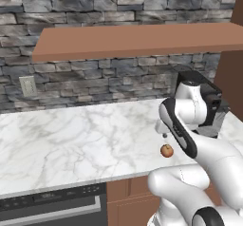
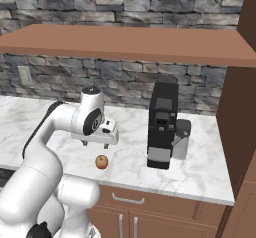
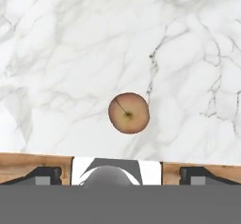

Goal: Pick the peach from the counter and place it in the cabinet.

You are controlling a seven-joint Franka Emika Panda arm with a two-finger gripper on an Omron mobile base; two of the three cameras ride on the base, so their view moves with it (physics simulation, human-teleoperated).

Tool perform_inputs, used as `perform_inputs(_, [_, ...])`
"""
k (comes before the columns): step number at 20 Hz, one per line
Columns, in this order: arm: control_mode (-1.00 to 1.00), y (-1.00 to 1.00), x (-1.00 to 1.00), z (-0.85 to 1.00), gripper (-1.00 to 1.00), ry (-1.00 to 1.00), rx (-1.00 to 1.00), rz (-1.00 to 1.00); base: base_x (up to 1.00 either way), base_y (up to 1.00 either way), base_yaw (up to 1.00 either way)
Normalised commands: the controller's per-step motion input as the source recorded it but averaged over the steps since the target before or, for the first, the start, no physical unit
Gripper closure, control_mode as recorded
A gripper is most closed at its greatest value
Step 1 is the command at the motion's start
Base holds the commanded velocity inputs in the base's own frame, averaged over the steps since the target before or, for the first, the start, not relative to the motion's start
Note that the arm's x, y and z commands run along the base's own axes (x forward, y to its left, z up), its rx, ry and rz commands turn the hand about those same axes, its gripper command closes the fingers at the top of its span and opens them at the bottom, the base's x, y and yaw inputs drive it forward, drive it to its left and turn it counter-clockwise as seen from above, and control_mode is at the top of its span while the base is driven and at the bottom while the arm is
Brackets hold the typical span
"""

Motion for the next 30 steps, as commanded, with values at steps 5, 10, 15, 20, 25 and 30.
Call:
perform_inputs(5, [-1.00, 0.00, 0.27, -0.38, -1.00, 0.00, 0.00, 0.00, 0.00, 0.00, 0.00])
perform_inputs(10, [-1.00, 0.00, 0.02, -0.45, -1.00, 0.00, 0.00, 0.00, 0.00, 0.00, 0.00])
perform_inputs(15, [-1.00, -0.05, -0.01, -0.37, -1.00, 0.00, 0.00, 0.00, 0.00, 0.00, 0.00])
perform_inputs(20, [-1.00, 0.00, 0.00, -0.34, -1.00, 0.00, 0.00, 0.00, 0.00, 0.00, 0.00])
perform_inputs(25, [-1.00, 0.00, 0.01, -0.33, -1.00, 0.00, 0.00, 0.00, 0.00, 0.00, 0.00])
perform_inputs(30, [-1.00, 0.00, 0.12, -0.31, -1.00, 0.00, 0.00, 0.00, 0.00, 0.00, 0.00])
